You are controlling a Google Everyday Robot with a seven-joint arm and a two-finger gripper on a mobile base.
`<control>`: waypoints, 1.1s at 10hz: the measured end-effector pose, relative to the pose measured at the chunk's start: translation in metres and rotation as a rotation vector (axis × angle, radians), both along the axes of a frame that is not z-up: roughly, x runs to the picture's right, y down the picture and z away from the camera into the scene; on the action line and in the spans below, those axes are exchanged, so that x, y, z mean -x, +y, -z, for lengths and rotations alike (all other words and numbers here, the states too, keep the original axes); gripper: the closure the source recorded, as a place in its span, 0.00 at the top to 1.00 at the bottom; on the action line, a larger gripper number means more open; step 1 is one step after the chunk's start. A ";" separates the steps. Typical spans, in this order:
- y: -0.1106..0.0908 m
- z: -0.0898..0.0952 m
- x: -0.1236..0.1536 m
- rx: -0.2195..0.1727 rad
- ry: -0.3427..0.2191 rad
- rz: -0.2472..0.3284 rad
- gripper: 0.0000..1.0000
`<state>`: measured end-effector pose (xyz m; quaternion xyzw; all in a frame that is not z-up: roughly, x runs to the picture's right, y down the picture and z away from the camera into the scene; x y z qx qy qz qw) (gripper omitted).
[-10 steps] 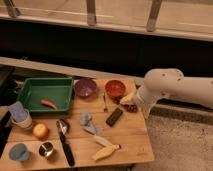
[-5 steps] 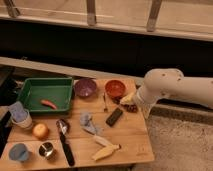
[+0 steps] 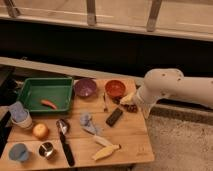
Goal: Wipe purple bowl with brush
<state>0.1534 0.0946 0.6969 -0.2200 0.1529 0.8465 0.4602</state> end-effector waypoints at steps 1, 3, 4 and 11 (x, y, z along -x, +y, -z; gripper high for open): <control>0.000 0.000 0.000 0.000 0.000 0.000 0.80; 0.000 0.000 0.000 0.000 0.000 0.000 0.80; 0.000 0.000 0.000 0.000 0.000 0.000 0.80; -0.010 -0.004 0.033 0.016 -0.042 0.113 0.80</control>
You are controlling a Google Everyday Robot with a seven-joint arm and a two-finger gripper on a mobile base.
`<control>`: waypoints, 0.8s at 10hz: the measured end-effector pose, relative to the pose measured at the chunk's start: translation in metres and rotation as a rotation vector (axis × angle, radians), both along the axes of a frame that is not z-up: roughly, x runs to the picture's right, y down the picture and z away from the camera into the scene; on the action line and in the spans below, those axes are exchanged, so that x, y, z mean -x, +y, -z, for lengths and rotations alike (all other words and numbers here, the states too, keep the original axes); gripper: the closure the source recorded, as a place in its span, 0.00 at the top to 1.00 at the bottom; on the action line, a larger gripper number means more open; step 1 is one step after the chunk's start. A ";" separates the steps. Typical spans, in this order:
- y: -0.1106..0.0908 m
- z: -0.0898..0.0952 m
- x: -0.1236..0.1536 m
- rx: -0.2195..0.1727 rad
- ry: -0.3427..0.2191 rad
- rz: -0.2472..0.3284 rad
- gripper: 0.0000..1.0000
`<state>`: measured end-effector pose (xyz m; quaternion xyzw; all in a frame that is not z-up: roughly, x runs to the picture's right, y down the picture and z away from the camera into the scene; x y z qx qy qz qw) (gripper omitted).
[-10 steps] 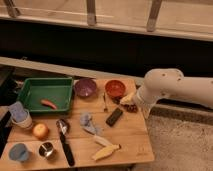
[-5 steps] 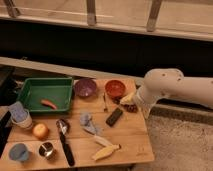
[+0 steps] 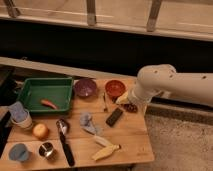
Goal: Wipe purple bowl with brush
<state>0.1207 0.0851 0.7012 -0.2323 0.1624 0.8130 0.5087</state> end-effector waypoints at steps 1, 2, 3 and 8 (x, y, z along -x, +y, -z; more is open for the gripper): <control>-0.003 -0.003 0.017 0.004 -0.017 0.026 0.80; -0.008 -0.010 0.047 0.009 -0.045 0.063 0.80; -0.010 -0.015 0.074 0.015 -0.073 0.101 0.80; -0.009 -0.020 0.161 0.039 -0.209 0.216 0.80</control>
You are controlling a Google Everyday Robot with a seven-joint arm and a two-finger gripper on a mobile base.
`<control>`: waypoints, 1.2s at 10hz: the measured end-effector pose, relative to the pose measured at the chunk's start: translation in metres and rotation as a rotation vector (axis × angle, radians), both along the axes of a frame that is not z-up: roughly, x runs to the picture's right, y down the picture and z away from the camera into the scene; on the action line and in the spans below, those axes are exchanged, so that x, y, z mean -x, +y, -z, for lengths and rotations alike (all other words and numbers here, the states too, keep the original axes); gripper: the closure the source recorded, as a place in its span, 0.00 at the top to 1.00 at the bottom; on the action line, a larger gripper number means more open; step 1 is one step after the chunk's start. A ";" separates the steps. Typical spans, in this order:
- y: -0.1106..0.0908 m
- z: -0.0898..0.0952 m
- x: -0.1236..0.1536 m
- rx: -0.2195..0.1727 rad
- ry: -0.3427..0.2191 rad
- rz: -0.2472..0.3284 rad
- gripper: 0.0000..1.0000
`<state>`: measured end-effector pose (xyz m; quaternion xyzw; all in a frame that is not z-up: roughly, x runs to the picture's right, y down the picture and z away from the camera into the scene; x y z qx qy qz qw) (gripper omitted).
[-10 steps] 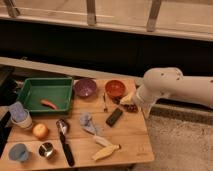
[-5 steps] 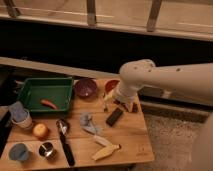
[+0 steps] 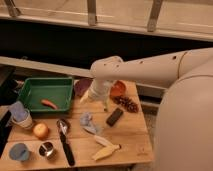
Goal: Wipe purple bowl with brush
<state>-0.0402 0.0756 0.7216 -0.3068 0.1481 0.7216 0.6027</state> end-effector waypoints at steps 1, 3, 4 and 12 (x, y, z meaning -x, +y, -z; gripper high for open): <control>0.000 0.000 -0.002 -0.001 0.003 -0.002 0.80; 0.000 0.000 0.001 -0.001 -0.001 0.001 0.80; -0.002 0.000 -0.001 -0.006 0.002 0.005 0.80; 0.042 0.012 0.134 -0.014 -0.175 0.257 0.80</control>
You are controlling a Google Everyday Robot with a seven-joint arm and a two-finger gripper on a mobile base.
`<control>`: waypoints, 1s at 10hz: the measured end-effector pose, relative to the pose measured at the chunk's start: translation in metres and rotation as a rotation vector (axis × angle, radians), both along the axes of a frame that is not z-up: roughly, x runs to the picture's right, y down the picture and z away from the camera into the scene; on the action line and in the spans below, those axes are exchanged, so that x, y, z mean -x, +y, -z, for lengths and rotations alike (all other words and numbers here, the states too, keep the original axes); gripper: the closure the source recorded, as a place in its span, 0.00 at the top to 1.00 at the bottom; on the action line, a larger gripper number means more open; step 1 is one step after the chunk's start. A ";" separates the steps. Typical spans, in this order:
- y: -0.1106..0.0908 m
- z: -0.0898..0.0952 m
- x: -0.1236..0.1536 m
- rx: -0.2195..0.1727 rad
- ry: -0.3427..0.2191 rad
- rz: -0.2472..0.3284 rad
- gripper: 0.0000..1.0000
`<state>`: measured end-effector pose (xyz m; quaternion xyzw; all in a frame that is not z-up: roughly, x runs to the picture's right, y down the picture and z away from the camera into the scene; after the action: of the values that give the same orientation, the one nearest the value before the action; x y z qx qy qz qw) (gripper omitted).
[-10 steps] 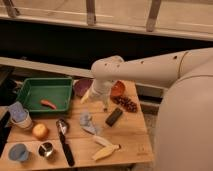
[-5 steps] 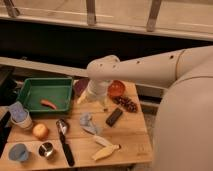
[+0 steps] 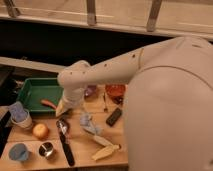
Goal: Wipe purple bowl with brush
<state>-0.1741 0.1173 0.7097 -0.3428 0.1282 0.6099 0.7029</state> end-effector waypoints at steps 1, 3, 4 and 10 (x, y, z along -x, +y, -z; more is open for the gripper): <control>0.008 -0.001 0.015 0.011 -0.020 0.027 0.80; 0.024 0.000 0.036 0.037 -0.057 0.067 0.80; 0.024 -0.001 0.033 0.037 -0.052 0.066 0.80; 0.035 -0.003 0.046 0.059 -0.034 0.109 0.80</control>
<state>-0.2204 0.1525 0.7129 -0.3664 0.1527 0.5609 0.7265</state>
